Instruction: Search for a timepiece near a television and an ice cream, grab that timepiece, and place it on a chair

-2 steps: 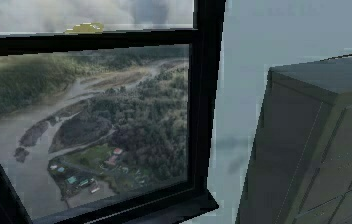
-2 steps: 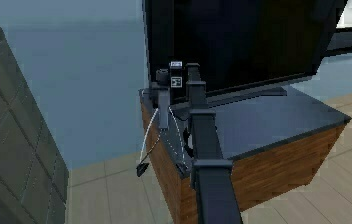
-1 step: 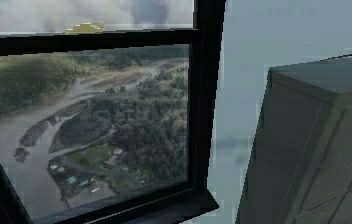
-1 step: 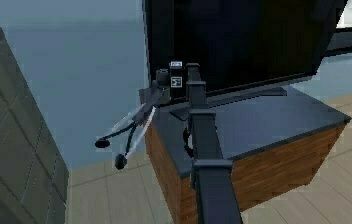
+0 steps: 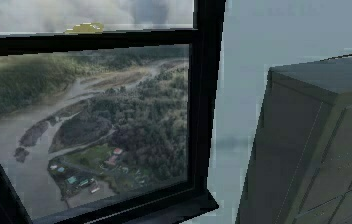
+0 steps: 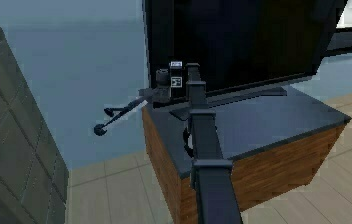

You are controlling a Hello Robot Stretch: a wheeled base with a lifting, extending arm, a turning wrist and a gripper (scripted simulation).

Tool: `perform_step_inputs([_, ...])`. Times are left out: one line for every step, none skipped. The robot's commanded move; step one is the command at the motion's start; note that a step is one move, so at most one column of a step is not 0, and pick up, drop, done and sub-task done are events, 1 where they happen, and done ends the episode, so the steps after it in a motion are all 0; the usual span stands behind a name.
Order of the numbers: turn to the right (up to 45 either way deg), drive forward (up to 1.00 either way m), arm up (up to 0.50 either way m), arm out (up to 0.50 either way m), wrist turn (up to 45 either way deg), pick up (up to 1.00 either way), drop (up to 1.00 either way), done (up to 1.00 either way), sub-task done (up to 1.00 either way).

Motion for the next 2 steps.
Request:
perform_step_inputs([0.0, 0.0, 0.0, 0.0, 45.0, 0.0, 0.0, 0.0, 0.0])
perform_step_inputs([0.0, 0.0, 0.0, 0.0, 45.0, 0.0, 0.0, 0.0, 0.0])
